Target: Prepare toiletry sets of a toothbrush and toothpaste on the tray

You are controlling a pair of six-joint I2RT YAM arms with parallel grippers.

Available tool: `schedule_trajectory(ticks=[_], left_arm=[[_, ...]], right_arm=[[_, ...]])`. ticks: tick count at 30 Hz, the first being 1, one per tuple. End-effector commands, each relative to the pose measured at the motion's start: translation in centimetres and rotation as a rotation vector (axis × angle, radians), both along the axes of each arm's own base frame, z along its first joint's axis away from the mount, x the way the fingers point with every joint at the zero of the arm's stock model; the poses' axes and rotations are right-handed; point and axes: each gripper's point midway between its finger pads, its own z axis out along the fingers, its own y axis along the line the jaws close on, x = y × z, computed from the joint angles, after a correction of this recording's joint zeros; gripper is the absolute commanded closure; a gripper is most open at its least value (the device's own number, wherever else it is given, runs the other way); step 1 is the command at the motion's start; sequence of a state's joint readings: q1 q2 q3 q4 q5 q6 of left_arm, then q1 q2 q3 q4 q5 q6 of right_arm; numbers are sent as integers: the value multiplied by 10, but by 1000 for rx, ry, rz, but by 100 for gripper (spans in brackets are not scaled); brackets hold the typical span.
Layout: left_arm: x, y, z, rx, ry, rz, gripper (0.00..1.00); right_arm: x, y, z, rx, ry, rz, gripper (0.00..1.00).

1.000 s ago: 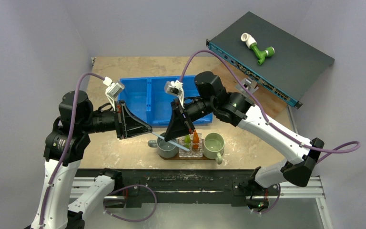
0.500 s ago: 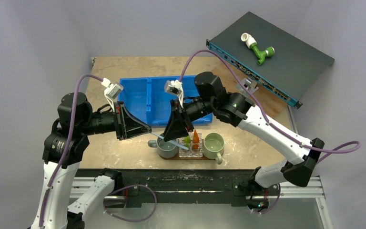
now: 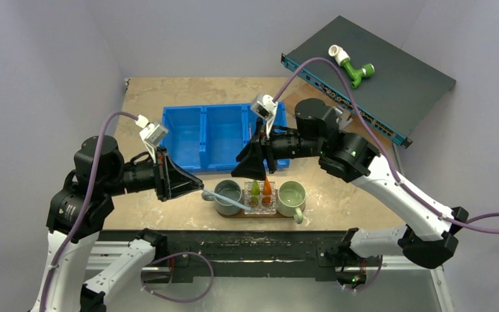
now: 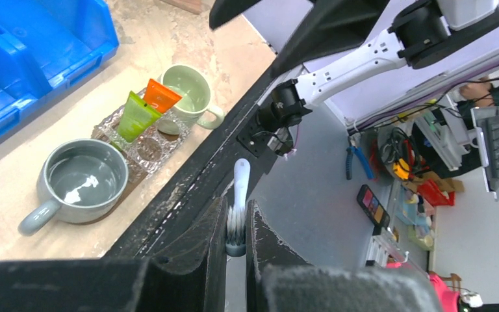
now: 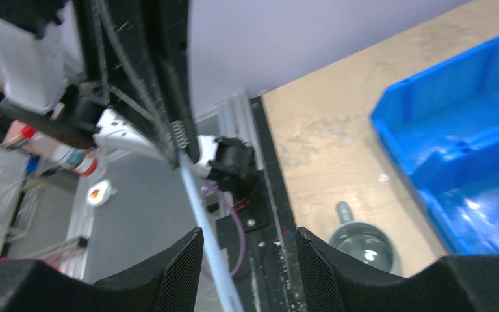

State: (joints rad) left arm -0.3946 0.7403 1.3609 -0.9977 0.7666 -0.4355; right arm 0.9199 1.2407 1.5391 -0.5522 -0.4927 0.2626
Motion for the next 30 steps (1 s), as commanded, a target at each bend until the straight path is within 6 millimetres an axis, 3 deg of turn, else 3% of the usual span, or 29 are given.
schedule_trajectory(ticks=[1,11,20,30], left_arm=[[8,9,-1,49,-40,96,100],[10,13,-12,35,-43,165,100],[23,8,-35,158,-49,205,100],[30,-30,-58,296,-126,222,100]], right_arm=[[32,-16,10,-2,-36,-220,44],[47,-23,-6,-37,-34,-312,44],[59,-24,-21,-67,-28,-360,44],[68,-27,-35,-98,-19,-393,45]])
